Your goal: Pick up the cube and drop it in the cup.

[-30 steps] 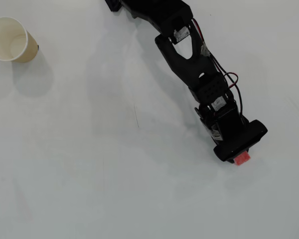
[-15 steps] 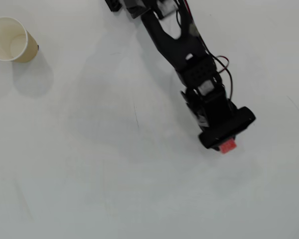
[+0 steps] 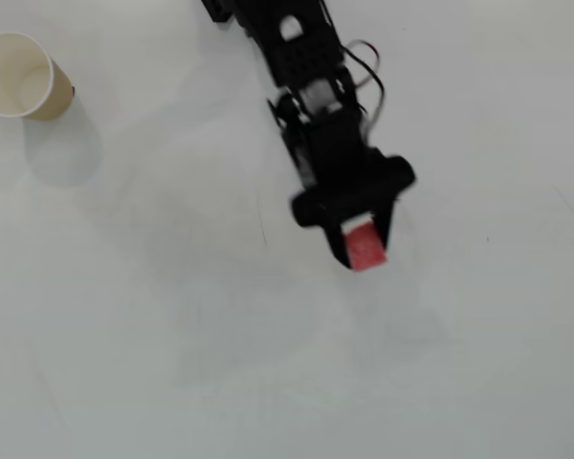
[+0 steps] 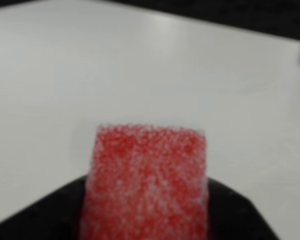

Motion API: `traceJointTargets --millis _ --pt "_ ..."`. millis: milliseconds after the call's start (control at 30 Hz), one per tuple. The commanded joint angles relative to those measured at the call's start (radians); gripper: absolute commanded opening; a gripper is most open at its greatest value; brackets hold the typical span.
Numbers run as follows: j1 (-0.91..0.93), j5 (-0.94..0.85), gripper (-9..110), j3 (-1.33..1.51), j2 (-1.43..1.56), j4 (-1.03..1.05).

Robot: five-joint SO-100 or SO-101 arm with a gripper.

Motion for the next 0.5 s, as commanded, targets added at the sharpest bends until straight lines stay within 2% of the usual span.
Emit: traceJointTargets --millis 0,467 --pt "0.066 0.002 1 0.051 0.29 0.031" --pt "0.442 0.002 0 0.31 0.661 0.175"
